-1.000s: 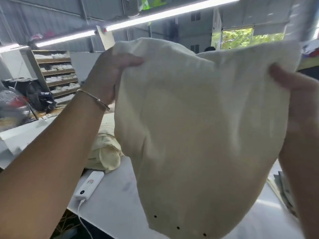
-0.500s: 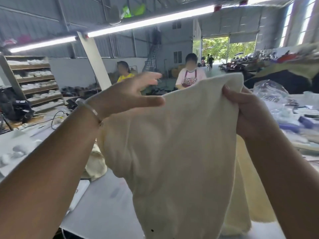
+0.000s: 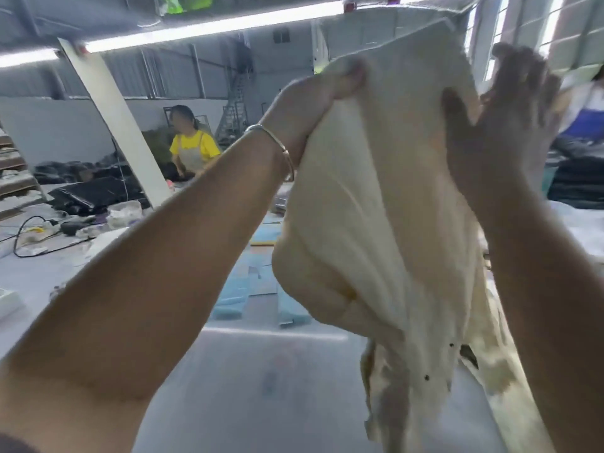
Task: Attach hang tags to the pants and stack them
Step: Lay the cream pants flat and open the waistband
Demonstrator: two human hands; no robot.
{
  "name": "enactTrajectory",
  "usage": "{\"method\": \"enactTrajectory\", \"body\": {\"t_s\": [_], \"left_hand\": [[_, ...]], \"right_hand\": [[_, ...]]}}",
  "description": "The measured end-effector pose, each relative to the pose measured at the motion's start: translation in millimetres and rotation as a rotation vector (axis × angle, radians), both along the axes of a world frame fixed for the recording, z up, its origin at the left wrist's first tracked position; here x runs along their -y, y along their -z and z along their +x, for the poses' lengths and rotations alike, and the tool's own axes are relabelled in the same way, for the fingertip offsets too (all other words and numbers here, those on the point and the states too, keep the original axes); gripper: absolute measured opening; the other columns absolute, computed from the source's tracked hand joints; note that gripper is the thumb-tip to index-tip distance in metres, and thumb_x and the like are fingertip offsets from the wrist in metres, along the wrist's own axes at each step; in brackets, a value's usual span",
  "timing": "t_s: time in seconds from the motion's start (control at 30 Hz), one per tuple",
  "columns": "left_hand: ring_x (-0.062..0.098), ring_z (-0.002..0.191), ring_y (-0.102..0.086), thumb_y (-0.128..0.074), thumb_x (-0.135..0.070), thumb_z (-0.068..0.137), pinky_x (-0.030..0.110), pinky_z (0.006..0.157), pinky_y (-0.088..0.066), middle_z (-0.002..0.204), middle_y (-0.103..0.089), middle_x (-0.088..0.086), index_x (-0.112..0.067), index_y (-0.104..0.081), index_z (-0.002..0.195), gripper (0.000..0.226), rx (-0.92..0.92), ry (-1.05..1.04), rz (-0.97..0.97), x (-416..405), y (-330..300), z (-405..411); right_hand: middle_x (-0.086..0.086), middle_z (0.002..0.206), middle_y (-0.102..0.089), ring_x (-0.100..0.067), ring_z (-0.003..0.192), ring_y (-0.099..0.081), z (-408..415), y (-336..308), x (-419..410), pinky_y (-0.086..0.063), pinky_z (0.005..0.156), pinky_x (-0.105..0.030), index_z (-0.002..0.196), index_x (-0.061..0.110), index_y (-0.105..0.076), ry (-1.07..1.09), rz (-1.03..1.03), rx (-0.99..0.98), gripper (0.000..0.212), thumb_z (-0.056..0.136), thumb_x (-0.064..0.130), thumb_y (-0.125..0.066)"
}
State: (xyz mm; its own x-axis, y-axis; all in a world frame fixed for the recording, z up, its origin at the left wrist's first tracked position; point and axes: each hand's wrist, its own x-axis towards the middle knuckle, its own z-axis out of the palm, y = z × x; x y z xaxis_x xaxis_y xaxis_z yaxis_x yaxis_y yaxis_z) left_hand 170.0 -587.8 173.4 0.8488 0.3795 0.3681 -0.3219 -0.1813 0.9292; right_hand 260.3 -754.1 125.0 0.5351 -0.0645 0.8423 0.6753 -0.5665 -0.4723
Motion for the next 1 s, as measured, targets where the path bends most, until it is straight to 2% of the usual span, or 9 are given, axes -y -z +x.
{"method": "enactTrajectory", "body": {"t_s": [0.13,0.2,0.27,0.4,0.47,0.6,0.73,0.87,1.0], "left_hand": [[0.022,0.096,-0.070,-0.065,-0.030,0.092,0.033,0.088,-0.056,0.105,-0.073,0.010,-0.005,-0.067,0.118,0.037,-0.003,-0.080,-0.150,-86,33,-15],[0.012,0.071,-0.067,-0.067,-0.033,0.090,0.026,0.071,-0.053,0.076,-0.070,-0.004,-0.014,-0.070,0.094,0.020,-0.148,-0.428,0.074,-137,85,-32],[0.023,0.075,-0.060,-0.067,-0.041,0.087,0.036,0.074,-0.047,0.073,-0.062,0.002,-0.019,-0.059,0.076,0.025,-0.470,-0.651,0.377,-189,165,-55],[0.030,0.112,-0.059,-0.072,-0.040,0.080,0.035,0.092,-0.045,0.124,-0.063,0.014,-0.013,-0.061,0.120,0.050,-1.160,-0.527,0.622,-236,337,-105],[0.025,0.126,-0.050,-0.071,-0.054,0.070,0.033,0.104,-0.039,0.137,-0.054,0.008,-0.018,-0.051,0.134,0.076,-1.296,-0.342,0.730,-222,406,-121],[0.022,0.134,-0.039,-0.048,-0.079,0.076,0.038,0.109,-0.033,0.145,-0.043,-0.001,-0.031,-0.041,0.140,0.080,-1.293,-0.389,0.967,-198,468,-130],[0.021,0.145,-0.022,-0.039,-0.078,0.083,0.042,0.117,-0.020,0.158,-0.025,0.002,-0.034,-0.027,0.149,0.080,-1.229,-0.460,0.919,-195,485,-134],[0.022,0.146,-0.018,-0.037,-0.073,0.085,0.046,0.117,-0.020,0.157,-0.025,0.005,-0.035,-0.029,0.149,0.075,-1.153,-0.540,0.969,-185,491,-139],[0.020,0.147,-0.019,-0.038,-0.061,0.094,0.045,0.115,-0.018,0.159,-0.026,-0.003,-0.046,-0.034,0.145,0.054,-1.052,-0.462,0.956,-180,483,-140]], "right_hand": [[-0.006,0.148,-0.040,-0.027,0.138,-0.032,-1,61,-23,-0.029,0.108,-0.048,0.133,0.020,-0.050,-0.131,-0.239,0.056,0.046,0.091,0.037,-0.056],[-0.007,0.143,-0.048,-0.029,0.134,-0.038,-5,115,-40,-0.031,0.105,-0.048,0.122,0.018,-0.062,-0.212,-0.402,0.012,0.036,0.088,0.032,-0.063],[-0.005,0.138,-0.053,-0.029,0.131,-0.043,-12,183,-54,-0.033,0.103,-0.047,0.110,0.019,-0.069,-0.282,-0.592,-0.089,0.027,0.085,0.029,-0.068],[0.009,0.151,-0.035,-0.015,0.143,-0.024,-26,318,-45,-0.018,0.114,-0.039,0.124,0.034,-0.056,-0.347,-1.004,-0.583,0.031,0.094,0.039,-0.049],[0.010,0.144,-0.041,-0.013,0.136,-0.035,-35,357,-28,-0.028,0.111,-0.034,0.123,0.033,-0.053,-0.242,-1.086,-0.742,0.032,0.095,0.044,-0.042],[-0.010,0.121,-0.059,-0.032,0.111,-0.056,-58,388,-2,-0.048,0.087,-0.042,0.118,0.012,-0.059,-0.017,-0.823,-0.860,0.054,0.081,0.049,-0.069],[-0.008,0.130,-0.045,-0.028,0.116,-0.050,-68,390,11,-0.045,0.080,-0.036,0.137,0.011,-0.038,0.184,-0.605,-1.162,0.087,0.076,0.071,-0.058],[-0.006,0.129,-0.055,-0.029,0.110,-0.057,-62,380,3,-0.043,0.074,-0.034,0.135,0.010,-0.039,0.102,-0.272,-1.273,0.067,0.084,0.041,-0.070],[0.005,0.109,-0.063,-0.024,0.099,-0.062,-60,364,-8,-0.042,0.068,-0.031,0.121,0.019,-0.053,0.030,-0.203,-1.092,0.045,0.081,0.020,-0.072]]}}
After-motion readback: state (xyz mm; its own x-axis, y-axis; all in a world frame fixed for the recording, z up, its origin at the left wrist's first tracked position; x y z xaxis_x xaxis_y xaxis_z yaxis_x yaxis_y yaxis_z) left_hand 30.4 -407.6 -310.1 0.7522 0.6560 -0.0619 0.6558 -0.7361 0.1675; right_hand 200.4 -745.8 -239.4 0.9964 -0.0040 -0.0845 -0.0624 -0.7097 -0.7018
